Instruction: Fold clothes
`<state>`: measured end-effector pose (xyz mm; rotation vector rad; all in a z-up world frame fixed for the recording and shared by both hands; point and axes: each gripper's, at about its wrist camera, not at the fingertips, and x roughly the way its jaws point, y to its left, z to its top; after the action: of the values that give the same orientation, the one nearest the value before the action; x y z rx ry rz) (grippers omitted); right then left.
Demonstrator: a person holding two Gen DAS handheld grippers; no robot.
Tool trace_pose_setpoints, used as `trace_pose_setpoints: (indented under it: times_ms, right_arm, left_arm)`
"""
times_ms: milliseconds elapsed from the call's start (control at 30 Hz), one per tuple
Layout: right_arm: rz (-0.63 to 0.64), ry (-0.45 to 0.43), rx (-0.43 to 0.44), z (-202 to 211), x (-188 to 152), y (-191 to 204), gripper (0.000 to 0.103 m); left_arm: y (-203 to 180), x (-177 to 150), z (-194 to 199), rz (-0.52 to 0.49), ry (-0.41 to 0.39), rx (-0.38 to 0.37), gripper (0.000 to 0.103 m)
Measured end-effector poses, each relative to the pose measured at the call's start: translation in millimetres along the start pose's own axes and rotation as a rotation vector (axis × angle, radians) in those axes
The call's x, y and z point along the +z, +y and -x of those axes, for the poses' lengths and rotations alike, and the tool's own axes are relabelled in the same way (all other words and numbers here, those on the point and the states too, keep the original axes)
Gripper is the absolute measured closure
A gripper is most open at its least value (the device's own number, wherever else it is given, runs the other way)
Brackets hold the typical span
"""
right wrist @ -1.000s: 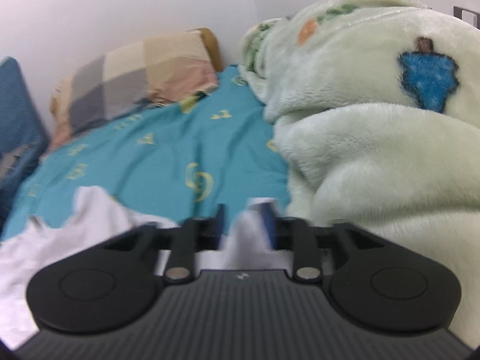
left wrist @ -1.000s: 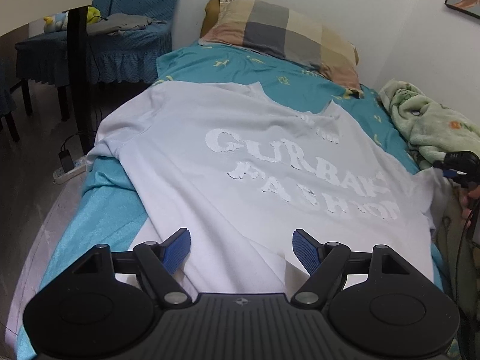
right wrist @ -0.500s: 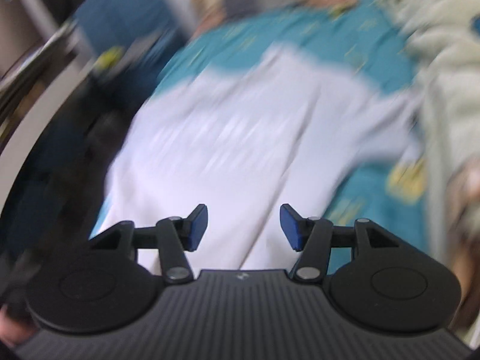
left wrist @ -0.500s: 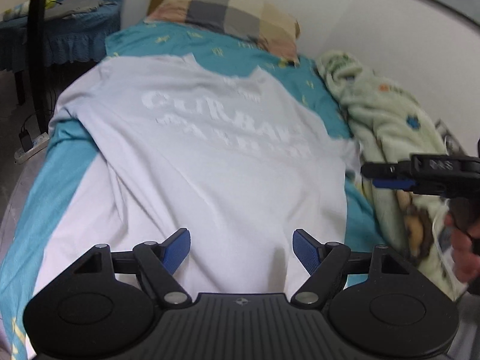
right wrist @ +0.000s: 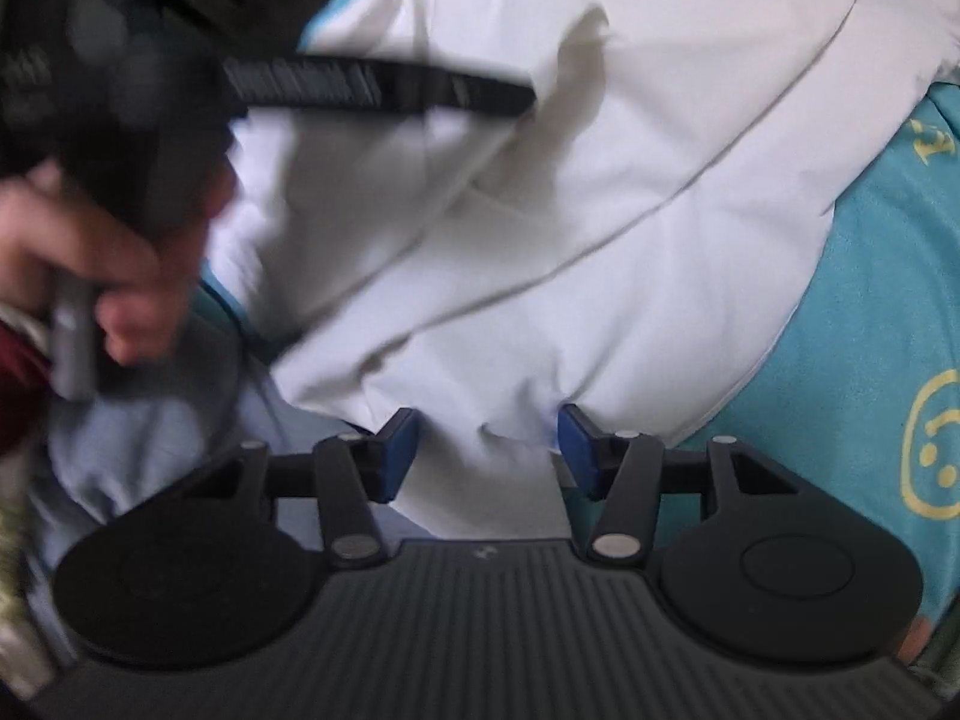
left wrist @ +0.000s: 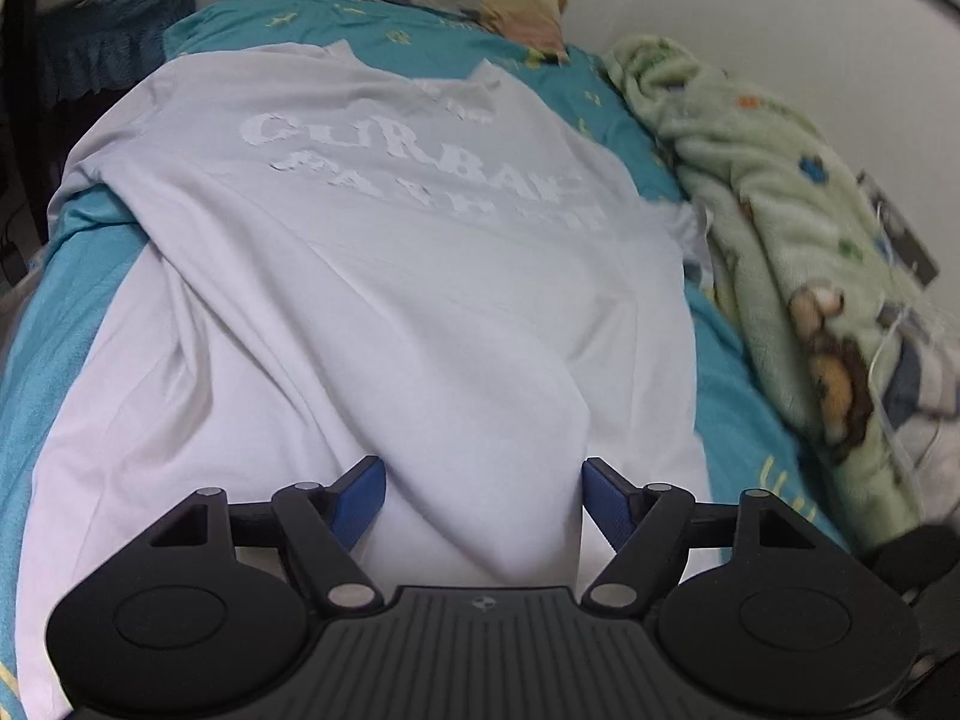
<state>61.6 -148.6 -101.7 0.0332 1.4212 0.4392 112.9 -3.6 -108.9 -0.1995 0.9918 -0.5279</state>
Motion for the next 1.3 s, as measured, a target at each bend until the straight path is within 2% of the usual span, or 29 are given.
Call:
trace_pose_setpoints:
  times_ms: [33, 67, 133, 200, 300, 433, 500, 567, 667, 800, 967, 1000, 1033, 1100, 1133, 1167, 1200, 1267, 1300]
  right_arm:
    - [0.013, 0.007, -0.017, 1, 0, 1, 0.080]
    - [0.027, 0.015, -0.033, 1, 0, 2, 0.096]
    - [0.054, 0.029, -0.067, 2, 0, 3, 0.098]
    - [0.071, 0.000, -0.093, 23, -3, 2, 0.098]
    - [0.064, -0.062, -0.126, 64, -11, -10, 0.098]
    - [0.027, -0.134, -0.163, 104, -20, -34, 0.098]
    - [0.013, -0.162, -0.175, 116, -25, -45, 0.098]
    - [0.001, -0.188, -0.192, 123, -27, -54, 0.098]
    - [-0.019, -0.224, -0.219, 132, -32, -67, 0.098]
    - [-0.068, -0.250, -0.220, 136, -40, -91, 0.098]
    - [-0.088, -0.239, -0.210, 121, -44, -99, 0.098]
    - [-0.086, -0.241, -0.209, 122, -44, -98, 0.098]
    - [-0.084, -0.244, -0.207, 123, -43, -97, 0.098]
    - [-0.073, -0.237, -0.208, 122, -43, -97, 0.098]
    - [-0.068, -0.234, -0.208, 122, -43, -96, 0.098]
    - [-0.062, -0.230, -0.209, 121, -43, -96, 0.098]
    - [-0.056, -0.227, -0.209, 121, -43, -95, 0.098]
    - [-0.060, -0.227, -0.206, 121, -43, -97, 0.098]
    - [-0.055, -0.226, -0.208, 122, -43, -96, 0.098]
  left_arm:
    - [8, 3, 7, 0.027, -0.019, -0.002, 0.029]
    - [15, 6, 13, 0.054, -0.038, -0.003, 0.029]
    - [30, 11, 26, 0.107, -0.075, -0.007, 0.028]
    - [46, 14, 40, 0.160, -0.098, 0.008, 0.026]
    - [70, 17, 61, 0.218, -0.037, 0.065, 0.026]
    - [69, 11, 74, 0.073, 0.080, 0.116, 0.025]
    - [64, 1, 69, -0.004, 0.179, 0.165, 0.025]
    - [58, -5, 66, -0.052, 0.226, 0.207, 0.027]
    - [38, -13, 61, -0.183, 0.287, 0.209, 0.022]
    - [8, -32, 42, -0.362, 0.408, 0.198, 0.022]
    - [-8, -38, 22, -0.437, 0.458, 0.223, 0.023]
    - [-10, -39, 18, -0.448, 0.464, 0.230, 0.026]
    - [-12, -40, 15, -0.459, 0.470, 0.236, 0.037]
    - [-15, -42, 9, -0.482, 0.483, 0.249, 0.038]
    - [-16, -43, 5, -0.493, 0.489, 0.256, 0.044]
    - [-16, -42, 6, -0.491, 0.481, 0.257, 0.055]
    - [-15, -42, 9, -0.483, 0.471, 0.252, 0.061]
    - [-13, -39, 17, -0.470, 0.448, 0.250, 0.100]
    - [-12, -36, 24, -0.456, 0.434, 0.243, 0.101]
